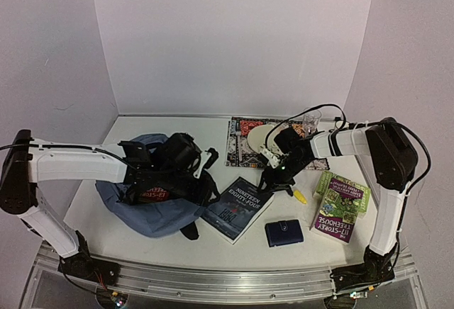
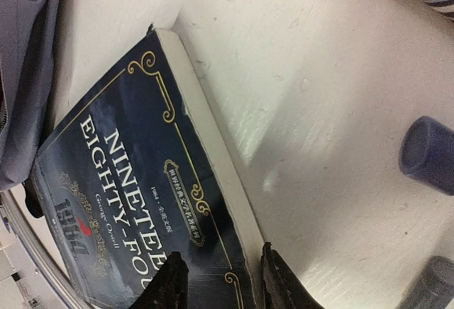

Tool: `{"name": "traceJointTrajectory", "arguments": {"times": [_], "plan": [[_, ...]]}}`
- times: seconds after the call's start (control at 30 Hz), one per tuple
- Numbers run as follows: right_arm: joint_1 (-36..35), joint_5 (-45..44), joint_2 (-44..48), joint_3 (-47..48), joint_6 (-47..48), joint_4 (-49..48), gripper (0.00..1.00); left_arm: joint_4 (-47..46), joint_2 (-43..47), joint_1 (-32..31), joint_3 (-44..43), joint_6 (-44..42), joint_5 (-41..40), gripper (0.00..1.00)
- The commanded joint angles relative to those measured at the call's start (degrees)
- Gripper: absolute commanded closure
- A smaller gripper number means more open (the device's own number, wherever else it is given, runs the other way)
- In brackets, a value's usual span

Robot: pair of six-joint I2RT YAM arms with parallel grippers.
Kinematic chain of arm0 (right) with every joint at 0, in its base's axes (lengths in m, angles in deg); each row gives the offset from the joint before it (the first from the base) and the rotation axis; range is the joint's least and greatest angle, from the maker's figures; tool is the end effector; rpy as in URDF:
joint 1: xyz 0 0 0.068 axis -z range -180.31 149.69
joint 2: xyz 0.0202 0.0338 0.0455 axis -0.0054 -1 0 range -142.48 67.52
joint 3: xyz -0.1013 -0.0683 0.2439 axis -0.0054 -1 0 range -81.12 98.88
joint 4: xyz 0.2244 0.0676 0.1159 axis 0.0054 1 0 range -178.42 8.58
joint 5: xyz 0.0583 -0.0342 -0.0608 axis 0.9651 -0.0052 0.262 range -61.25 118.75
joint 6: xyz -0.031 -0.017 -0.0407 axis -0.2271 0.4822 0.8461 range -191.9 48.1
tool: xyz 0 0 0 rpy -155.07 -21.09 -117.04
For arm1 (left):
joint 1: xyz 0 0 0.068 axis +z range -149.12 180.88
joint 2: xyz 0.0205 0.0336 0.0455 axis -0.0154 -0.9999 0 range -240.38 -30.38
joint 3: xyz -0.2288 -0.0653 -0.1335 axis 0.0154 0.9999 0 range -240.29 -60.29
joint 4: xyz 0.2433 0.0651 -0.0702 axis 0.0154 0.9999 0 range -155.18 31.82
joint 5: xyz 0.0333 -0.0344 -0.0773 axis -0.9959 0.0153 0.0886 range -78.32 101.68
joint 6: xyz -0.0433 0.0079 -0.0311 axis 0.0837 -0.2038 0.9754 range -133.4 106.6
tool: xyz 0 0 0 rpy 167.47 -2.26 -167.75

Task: Pack the student bag
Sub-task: Adjust the book at the center of the board, then pick up the book at the center of the board.

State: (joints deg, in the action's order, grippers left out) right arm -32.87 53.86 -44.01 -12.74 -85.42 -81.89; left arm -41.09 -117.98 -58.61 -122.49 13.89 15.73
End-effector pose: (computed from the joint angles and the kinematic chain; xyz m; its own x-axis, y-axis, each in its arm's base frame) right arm 0.3336 0.2309 0.1542 -0.7928 -0.2551 -0.5535 -0.5486 0.6943 0.4659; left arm 0.1640 -0.2831 0.2431 -0.7477 0.3679 -0.5527 0.6074 0.7153 -0.3456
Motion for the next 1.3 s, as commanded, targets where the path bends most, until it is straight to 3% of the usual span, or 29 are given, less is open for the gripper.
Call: {"name": "traceJointTrajectory", "arguments": {"times": [0.0, 0.23, 0.4, 0.6, 0.9, 1.07, 1.27], "plan": [[-0.4, 5.4, 1.6, 0.8, -0.4, 3.1, 0.68, -3.5, -3.7, -1.0, -0.6, -3.0, 2.7, 0.46], [-0.4, -1.6, 4.6, 0.0, -1.8, 3.1, 0.58, -3.9, -11.4, -5.1, -7.2, -4.8, -0.3, 0.32], [-0.4, -8.9, 7.7, -0.4, -3.9, 2.9, 0.41, -3.3, -18.2, -7.6, -12.3, -7.1, -3.3, 0.27], [-0.4, -14.8, 10.4, -1.3, -5.9, 2.8, 0.32, 0.0, -25.5, -9.8, -18.8, -9.7, -9.0, 0.26], [-0.4, -14.2, 10.6, -1.6, -7.1, 2.4, 0.26, 4.4, -32.4, -12.7, -23.2, -12.2, -15.7, 0.27], [-0.4, -12.3, 9.9, -1.4, -7.2, 2.0, 0.24, 5.9, -33.4, -12.9, -23.2, -12.6, -17.5, 0.42], [-0.4, -7.9, 8.3, -1.4, -7.1, 1.7, 0.23, 5.9, -29.4, -12.9, -21.0, -12.2, -16.0, 0.79]]}}
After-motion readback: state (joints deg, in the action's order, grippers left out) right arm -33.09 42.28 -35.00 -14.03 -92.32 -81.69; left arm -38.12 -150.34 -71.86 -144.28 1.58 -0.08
